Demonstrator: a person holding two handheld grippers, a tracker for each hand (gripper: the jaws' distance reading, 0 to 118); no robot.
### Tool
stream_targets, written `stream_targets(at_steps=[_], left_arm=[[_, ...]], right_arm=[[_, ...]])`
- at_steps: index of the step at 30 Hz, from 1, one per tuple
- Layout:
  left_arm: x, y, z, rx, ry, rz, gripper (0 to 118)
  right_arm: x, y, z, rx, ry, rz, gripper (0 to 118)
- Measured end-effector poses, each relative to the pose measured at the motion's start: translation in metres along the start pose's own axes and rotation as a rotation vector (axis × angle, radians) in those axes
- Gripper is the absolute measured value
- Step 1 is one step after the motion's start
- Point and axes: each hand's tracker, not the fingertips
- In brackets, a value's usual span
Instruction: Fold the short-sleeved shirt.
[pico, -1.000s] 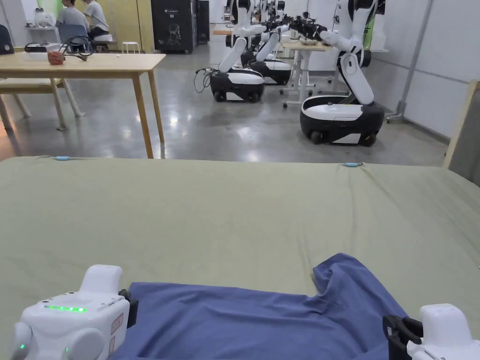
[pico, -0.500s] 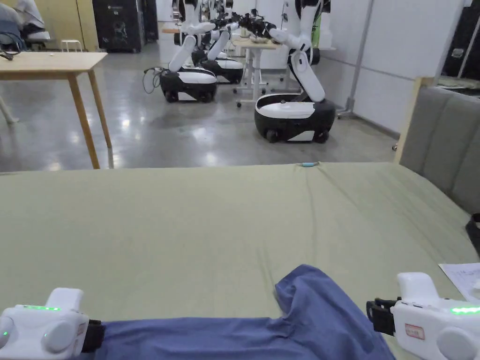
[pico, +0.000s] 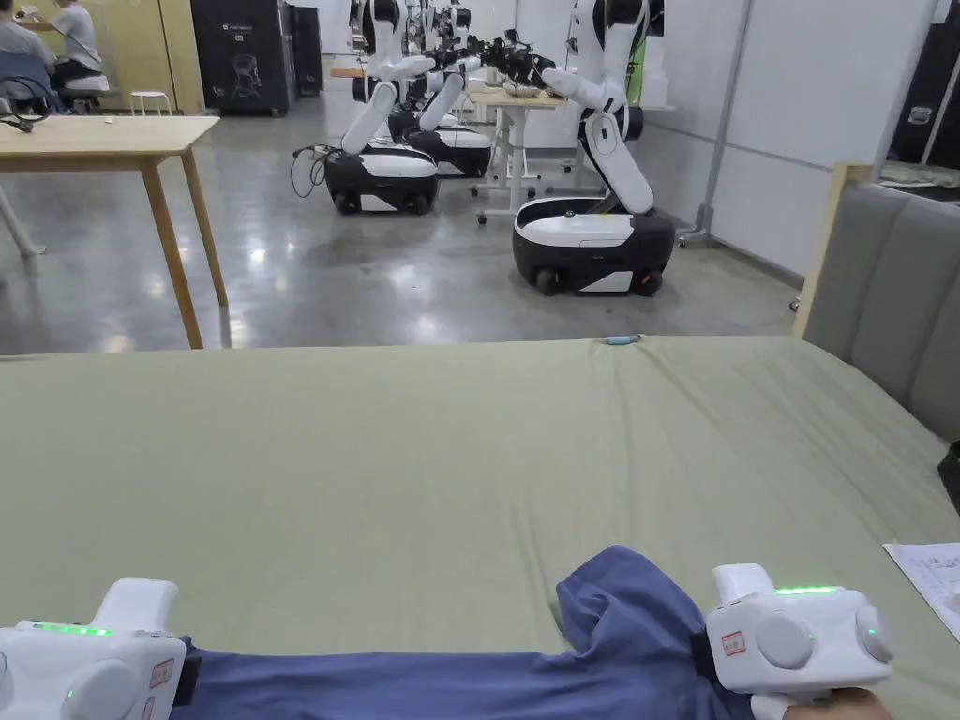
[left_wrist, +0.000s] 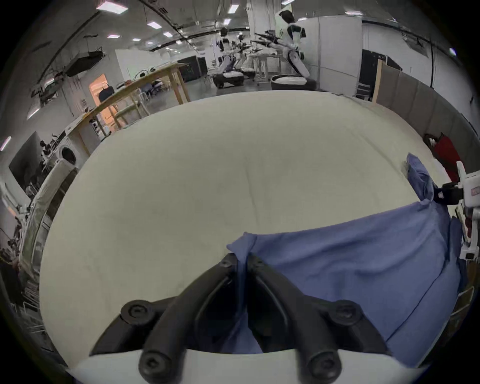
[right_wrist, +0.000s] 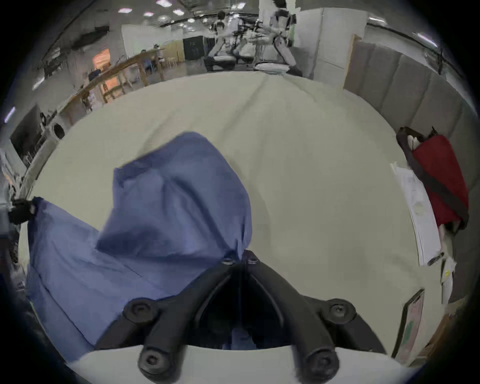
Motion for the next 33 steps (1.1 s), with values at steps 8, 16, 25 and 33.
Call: stream_targets(at_steps=[8,16,25,33], left_arm=[[-0.016,-0.007,0.088,0.176,-0.027,0.055,5],[-0.042,-0.109,0.205,0.288,-0.101,0.107,5],[-0.047,-0.222,0.168,0.064,-0.080,0.195,5],[0.007,-0.186,0.227,0.414,0.009,0.138,108]], right_arm=[[0.003,-0.013,0.116,0.263,0.088,0.049,2],[0.008,-0.129,0.235,0.411,0.154,0.069,2],[0.007,-0.262,0.190,0.243,0.081,-0.081,2],[-0.030,-0.230,0.261,0.496,0.132,-0.015,118]])
